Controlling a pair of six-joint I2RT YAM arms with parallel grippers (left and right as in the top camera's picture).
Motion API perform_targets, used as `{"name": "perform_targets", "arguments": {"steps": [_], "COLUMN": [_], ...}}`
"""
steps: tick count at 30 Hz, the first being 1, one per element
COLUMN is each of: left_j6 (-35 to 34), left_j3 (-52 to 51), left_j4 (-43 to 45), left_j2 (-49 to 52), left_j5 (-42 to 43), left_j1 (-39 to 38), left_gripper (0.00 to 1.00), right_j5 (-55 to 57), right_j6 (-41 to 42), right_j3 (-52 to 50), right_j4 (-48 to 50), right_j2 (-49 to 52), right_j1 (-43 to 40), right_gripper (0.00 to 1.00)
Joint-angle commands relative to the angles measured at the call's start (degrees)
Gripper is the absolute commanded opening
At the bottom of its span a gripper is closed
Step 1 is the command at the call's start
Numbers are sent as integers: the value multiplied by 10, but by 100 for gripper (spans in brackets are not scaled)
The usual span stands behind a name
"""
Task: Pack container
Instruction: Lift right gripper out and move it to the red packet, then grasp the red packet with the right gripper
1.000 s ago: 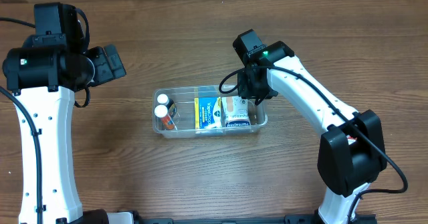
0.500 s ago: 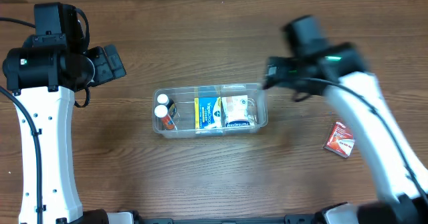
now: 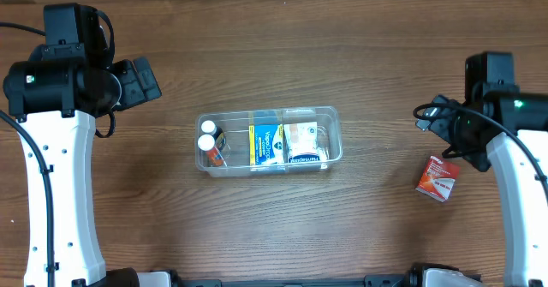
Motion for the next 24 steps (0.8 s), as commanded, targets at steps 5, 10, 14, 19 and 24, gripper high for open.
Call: {"name": "perform_targets", "arguments": {"steps": [5,10,14,19,24], "left_j6": [11,11,11,11,11], "left_j3": [11,11,11,11,11], "left_j4": [1,1,1,1,1], "left_j2": [3,3,3,3,3], "left_j5": [2,3,3,3,3], "left_j1": [3,3,2,2,3], "left_gripper": [100,100,100,100,100], "right_j5": [-58,-50,-65,-74,-74], "right_j6": [-121,-172,-195,-205,-209], "right_j3": [-146,-181,-196,-199,-199], "right_j4": [115,155,176,186,191], "right_j2": [13,27,44,87,133], "right_j1": [-101,-140,-142,-142,-142], "right_gripper": [100,100,100,100,100]}}
